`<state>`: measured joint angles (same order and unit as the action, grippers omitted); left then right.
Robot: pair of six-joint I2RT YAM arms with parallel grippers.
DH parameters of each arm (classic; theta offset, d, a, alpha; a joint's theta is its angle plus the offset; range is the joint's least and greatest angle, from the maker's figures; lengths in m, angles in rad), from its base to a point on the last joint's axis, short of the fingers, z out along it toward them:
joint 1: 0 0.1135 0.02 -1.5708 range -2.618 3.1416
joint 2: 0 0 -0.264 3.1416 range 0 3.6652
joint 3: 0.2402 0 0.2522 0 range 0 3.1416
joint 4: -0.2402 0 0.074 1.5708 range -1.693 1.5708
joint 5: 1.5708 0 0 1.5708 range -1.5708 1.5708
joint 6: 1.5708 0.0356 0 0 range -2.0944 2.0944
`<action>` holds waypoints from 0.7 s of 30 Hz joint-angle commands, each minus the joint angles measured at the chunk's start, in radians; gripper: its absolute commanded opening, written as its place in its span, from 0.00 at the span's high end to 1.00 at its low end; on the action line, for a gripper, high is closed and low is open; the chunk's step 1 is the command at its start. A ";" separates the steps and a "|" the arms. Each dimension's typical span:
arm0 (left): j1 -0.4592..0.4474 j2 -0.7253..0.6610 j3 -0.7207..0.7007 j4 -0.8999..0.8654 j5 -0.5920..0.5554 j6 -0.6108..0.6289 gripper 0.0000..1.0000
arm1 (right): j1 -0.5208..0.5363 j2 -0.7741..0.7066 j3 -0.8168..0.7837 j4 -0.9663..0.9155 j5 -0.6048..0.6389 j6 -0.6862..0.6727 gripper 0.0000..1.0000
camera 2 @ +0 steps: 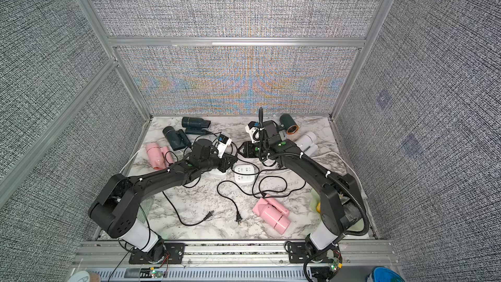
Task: Charge the blow dryers
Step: Pick up the plug from the center of the board.
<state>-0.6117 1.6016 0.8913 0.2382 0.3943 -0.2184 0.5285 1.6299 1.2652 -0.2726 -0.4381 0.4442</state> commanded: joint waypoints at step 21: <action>-0.014 0.000 -0.022 0.086 -0.040 -0.029 0.89 | 0.010 0.106 0.011 0.097 -0.051 0.050 0.89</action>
<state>-0.6254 1.6016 0.8658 0.2821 0.3576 -0.2436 0.5369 1.7321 1.2758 -0.1898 -0.4812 0.4908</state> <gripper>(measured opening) 0.208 0.118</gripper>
